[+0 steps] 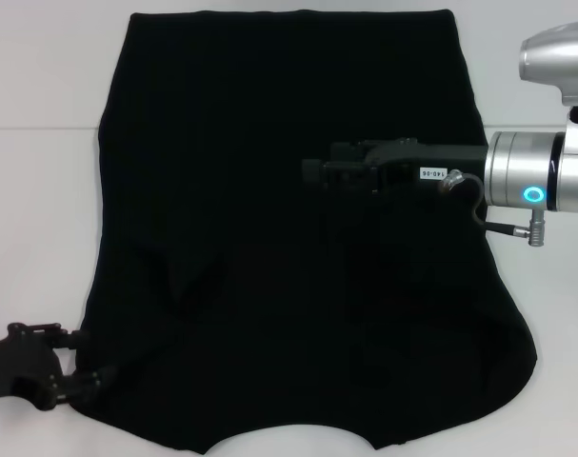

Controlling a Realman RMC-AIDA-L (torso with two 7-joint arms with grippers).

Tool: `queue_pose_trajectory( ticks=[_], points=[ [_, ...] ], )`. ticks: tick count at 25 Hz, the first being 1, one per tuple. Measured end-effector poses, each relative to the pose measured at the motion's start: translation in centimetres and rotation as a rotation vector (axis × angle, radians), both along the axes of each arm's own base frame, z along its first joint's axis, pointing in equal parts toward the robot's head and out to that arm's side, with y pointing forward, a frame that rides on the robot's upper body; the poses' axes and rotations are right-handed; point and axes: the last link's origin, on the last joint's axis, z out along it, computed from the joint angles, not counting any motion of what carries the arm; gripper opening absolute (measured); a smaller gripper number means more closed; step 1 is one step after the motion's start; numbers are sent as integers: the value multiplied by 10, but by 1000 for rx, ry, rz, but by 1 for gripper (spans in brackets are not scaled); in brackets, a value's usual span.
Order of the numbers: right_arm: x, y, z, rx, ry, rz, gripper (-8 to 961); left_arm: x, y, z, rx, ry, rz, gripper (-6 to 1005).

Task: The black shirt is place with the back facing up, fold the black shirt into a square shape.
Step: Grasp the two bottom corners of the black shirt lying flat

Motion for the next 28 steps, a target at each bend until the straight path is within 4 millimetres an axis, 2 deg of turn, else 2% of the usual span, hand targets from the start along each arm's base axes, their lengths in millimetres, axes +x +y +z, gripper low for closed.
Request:
queue_pose_trajectory(
  ticks=[2, 8, 13, 19, 24, 28],
  points=[
    [0, 0, 1, 2, 4, 1, 731, 0, 1, 2, 8, -5, 3, 777],
    [0, 0, 3, 7, 2, 4, 731, -1, 0, 3, 4, -3, 5, 556],
    [1, 0, 3, 9, 3, 3, 733, -1, -2, 2, 0, -5, 7, 320],
    [1, -1, 3, -1, -4, 10, 732, -2, -4, 2, -1, -8, 12, 89],
    [2, -2, 4, -15, -24, 24, 731, -4, -6, 3, 18, -20, 25, 51],
    [13, -5, 11, -19, -24, -2, 732, -6, -10, 6, 39, -40, 44, 21]
  ],
)
